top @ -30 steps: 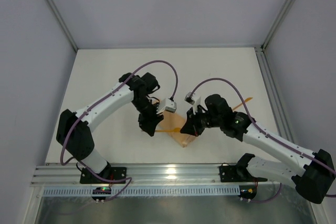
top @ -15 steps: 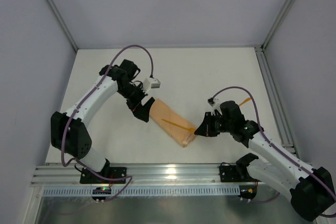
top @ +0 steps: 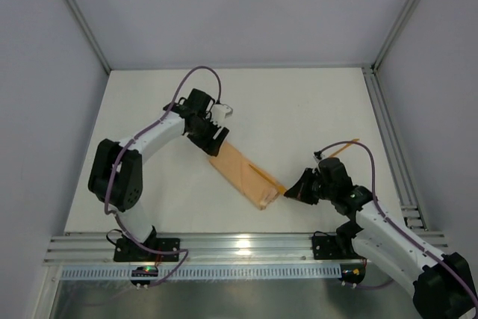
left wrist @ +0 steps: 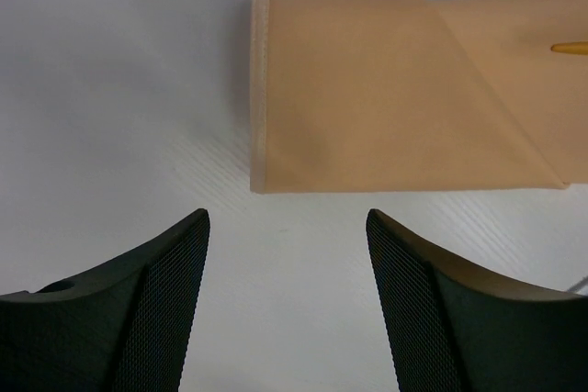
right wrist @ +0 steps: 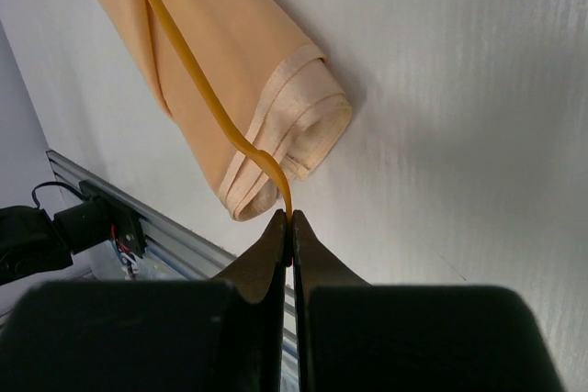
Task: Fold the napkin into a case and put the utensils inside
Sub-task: Insert the fork into the folded napkin.
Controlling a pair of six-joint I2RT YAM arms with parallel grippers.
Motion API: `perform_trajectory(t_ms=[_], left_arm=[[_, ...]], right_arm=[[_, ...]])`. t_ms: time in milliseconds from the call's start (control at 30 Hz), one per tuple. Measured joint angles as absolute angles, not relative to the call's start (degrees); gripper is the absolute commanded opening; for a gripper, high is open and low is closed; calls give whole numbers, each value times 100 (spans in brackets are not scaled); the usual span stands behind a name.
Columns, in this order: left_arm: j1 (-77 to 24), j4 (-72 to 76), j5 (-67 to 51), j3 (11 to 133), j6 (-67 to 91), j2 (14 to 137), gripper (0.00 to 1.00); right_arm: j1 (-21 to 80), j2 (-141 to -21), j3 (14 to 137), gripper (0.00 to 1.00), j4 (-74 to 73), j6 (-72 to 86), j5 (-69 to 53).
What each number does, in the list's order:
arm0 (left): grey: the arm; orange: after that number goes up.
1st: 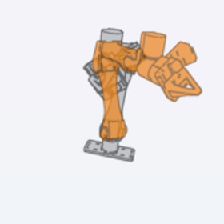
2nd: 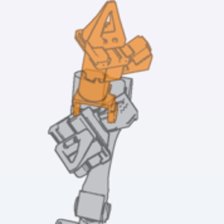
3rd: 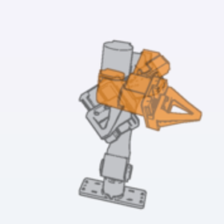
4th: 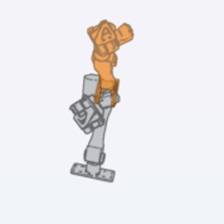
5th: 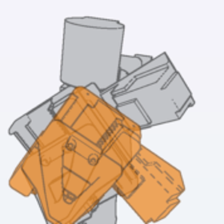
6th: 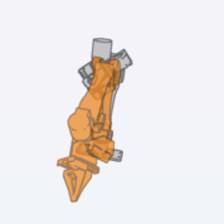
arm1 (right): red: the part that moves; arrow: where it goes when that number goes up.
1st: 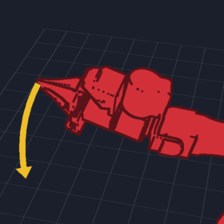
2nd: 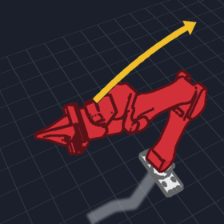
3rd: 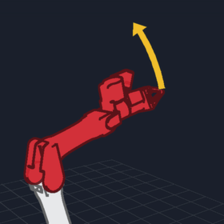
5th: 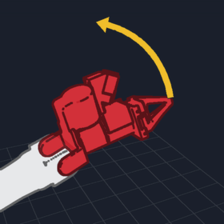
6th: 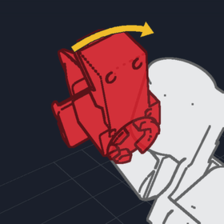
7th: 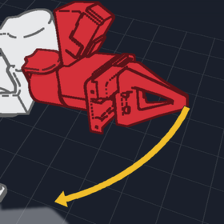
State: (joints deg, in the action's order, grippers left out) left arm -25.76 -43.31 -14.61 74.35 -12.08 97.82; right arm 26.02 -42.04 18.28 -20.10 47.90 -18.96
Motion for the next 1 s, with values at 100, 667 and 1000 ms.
perform_trajectory(t_ms=[100, 667, 1000], left_arm=[[-2587, -3942, -1264, 7415, -1061, 10086, 70], [-2587, -3063, -1059, 6971, -760, 10554, 40], [-2587, -2908, -1184, 6851, -744, 10554, 32]], right_arm=[[2602, -4392, 1686, 3, -1865, 4945, -1831], [2602, -5911, 2204, 3, -1334, 4742, -2023], [2602, -6626, 2652, 3, -1365, 4606, -2244]])
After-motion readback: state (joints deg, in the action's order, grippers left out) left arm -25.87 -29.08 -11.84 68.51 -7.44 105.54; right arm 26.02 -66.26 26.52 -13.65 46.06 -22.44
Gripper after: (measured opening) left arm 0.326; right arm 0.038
